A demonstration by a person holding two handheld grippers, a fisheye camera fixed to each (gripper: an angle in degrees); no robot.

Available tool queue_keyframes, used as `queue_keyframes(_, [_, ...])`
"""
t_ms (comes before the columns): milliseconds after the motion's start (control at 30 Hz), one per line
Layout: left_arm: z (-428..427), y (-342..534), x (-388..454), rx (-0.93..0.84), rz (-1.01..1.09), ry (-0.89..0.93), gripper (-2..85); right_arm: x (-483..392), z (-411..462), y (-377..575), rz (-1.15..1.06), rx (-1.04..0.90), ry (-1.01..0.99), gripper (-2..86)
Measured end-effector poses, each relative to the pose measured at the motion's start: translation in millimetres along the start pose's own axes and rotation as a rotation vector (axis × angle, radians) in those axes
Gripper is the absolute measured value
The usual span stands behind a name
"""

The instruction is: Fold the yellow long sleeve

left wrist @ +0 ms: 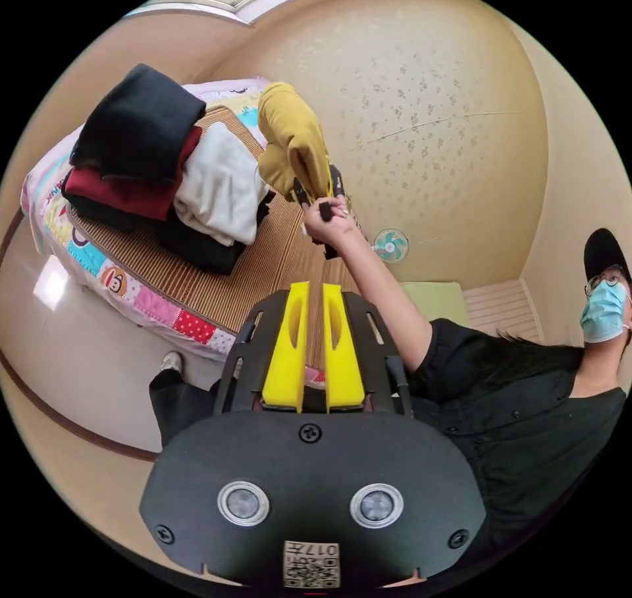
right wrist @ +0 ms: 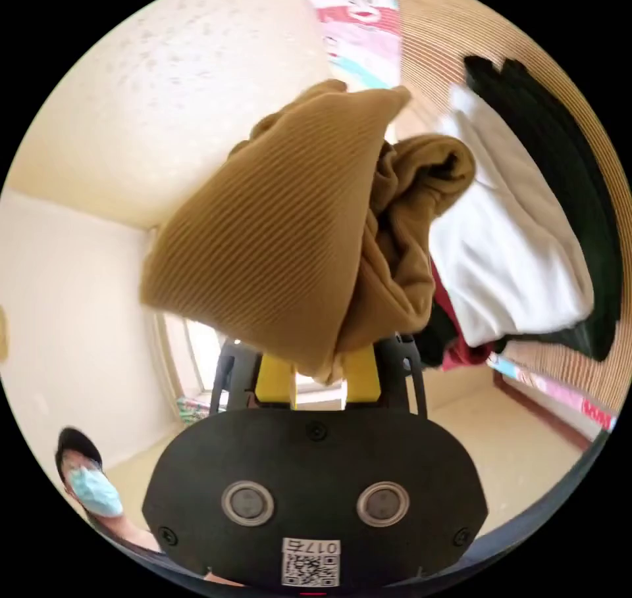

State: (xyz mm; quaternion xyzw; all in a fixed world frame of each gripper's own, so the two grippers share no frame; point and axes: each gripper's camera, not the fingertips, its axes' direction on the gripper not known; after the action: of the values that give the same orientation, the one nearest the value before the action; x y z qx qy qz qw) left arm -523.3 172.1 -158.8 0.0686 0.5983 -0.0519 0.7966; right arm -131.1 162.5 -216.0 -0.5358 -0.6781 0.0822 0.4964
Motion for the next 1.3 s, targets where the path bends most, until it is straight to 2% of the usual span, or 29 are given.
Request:
queue_keyframes(33, [-0.1, 13.2, -7.9, 0.029, -0.015, 0.015, 4.3, 42.5, 5.5, 14.5, 0.088, -0.032, 0.100, 6.4])
queue_keyframes(133, [14.9, 31.1, -20.6, 0.015, -0.018, -0.024, 4.2, 108.5, -17.8, 43.6, 0.064, -0.192, 0.378, 3.5])
queue_keyframes(267, [59.3, 25.3, -4.4, -0.092, 0.125, -0.206, 4.0, 138.1, -137.5, 63.0, 0.051, -0.164, 0.672, 1.9])
queue_keyframes(300, [69.1, 22.4, 1.4, -0.116, 0.162, -0.247, 3.7, 134.8, -158.0, 65.2, 0.049, -0.138, 0.718, 1.6])
queue_keyframes(400, [129.5, 9.5, 39.6, -0.227, 0.385, -0.473, 1.2, 86.8, -249.0, 83.0, -0.018, 0.033, 1.016, 0.9])
queue_keyframes(467, [181.3, 6.5, 81.8, -0.249, 0.579, -0.597, -0.3, 27.3, -287.5, 107.3, -0.086, 0.180, 1.277, 0.6])
queue_keyframes(500, [192.2, 6.3, 93.0, -0.240, 0.614, -0.596, -0.4, 10.3, -289.5, 115.7, -0.126, 0.215, 1.341, 0.6])
queue_keyframes(533, [209.4, 6.0, 114.9, -0.213, 0.670, -0.524, -0.7, -24.7, -284.3, 136.6, -0.257, 0.287, 1.466, 0.5])
queue_keyframes(567, [223.4, 5.2, 136.6, -0.191, 0.712, -0.362, -0.8, -55.5, -272.7, 161.6, -0.412, 0.372, 1.564, 0.5])
queue_keyframes(600, [229.8, 4.3, 146.5, -0.183, 0.722, -0.266, -0.8, -69.1, -266.8, 175.5, -0.490, 0.429, 1.596, 0.5])
queue_keyframes(667, [257.2, -2.5, 179.1, -0.148, 0.680, 0.088, -0.9, -111.2, -254.7, 236.5, -0.761, 0.751, 1.573, 0.4])
queue_keyframes(700, [265.2, -4.6, 185.1, -0.139, 0.651, 0.169, -0.9, -117.6, -255.3, 250.5, -0.802, 0.841, 1.543, 0.4])
queue_keyframes(767, [304.7, -12.6, 198.7, -0.124, 0.484, 0.513, -1.0, -127.1, -268.1, 289.8, -0.869, 1.147, 1.400, 0.4])
queue_keyframes(833, [340.9, -14.5, 204.7, -0.134, 0.372, 0.729, -1.0, -120.6, -289.5, 295.1, -0.847, 1.213, 1.293, 0.5])
queue_keyframes(867, [364.3, -12.7, 210.2, -0.137, 0.327, 0.810, -1.0, -110.0, -307.3, 286.8, -0.816, 1.177, 1.252, 0.5])
queue_keyframes(900, [375.1, -11.0, 213.5, -0.138, 0.314, 0.825, -1.0, -103.0, -316.8, 279.8, -0.788, 1.149, 1.249, 0.6])
queue_keyframes(1067, [449.6, 19.9, 236.4, -0.186, 0.264, 0.749, -1.0, -18.0, -412.6, 181.8, -0.225, 0.856, 1.350, 2.0])
queue_keyframes(1200, [473.9, 52.7, 254.6, -0.192, 0.350, 0.511, -1.0, 12.9, -460.0, 137.2, -0.151, 0.793, 1.378, 3.9])
queue_keyframes(1300, [483.5, 85.9, 281.4, -0.156, 0.535, 0.273, -1.0, 22.3, -500.0, 95.0, -0.092, 0.761, 1.412, 6.4])
